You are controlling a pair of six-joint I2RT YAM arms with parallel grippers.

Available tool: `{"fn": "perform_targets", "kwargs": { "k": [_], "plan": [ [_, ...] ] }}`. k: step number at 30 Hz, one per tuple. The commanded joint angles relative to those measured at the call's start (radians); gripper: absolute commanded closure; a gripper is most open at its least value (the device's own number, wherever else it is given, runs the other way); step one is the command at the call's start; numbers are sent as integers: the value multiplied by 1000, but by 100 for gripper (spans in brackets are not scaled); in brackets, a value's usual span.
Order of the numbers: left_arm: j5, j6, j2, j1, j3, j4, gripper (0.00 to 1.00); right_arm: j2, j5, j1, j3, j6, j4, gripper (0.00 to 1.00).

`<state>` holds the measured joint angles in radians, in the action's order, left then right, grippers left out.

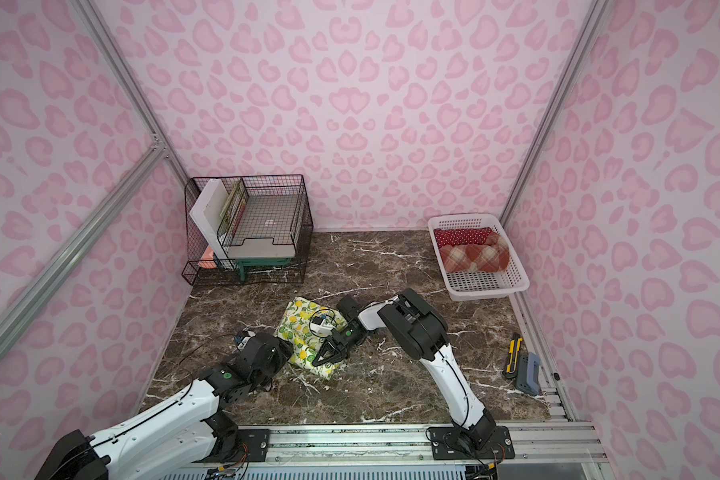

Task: Roll up the skirts
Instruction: Roll the skirt at the center of the board.

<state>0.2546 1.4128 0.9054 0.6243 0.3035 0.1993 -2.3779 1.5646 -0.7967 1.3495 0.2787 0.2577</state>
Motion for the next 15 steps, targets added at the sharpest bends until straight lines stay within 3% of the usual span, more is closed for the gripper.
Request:
{"fn": "perform_targets", "kwargs": {
  "k": [1,7,15],
  "plan": [
    [52,102,-25,15,-32,-32,21,-51,-258,2,-17,10,43,100],
    [129,157,-69,27,-101,-91,19,-39,-256,2,-13,9,45,100],
    [73,144,186,33,-92,-337,22,-33,-253,3,-13,5,51,100]
  ]
}}
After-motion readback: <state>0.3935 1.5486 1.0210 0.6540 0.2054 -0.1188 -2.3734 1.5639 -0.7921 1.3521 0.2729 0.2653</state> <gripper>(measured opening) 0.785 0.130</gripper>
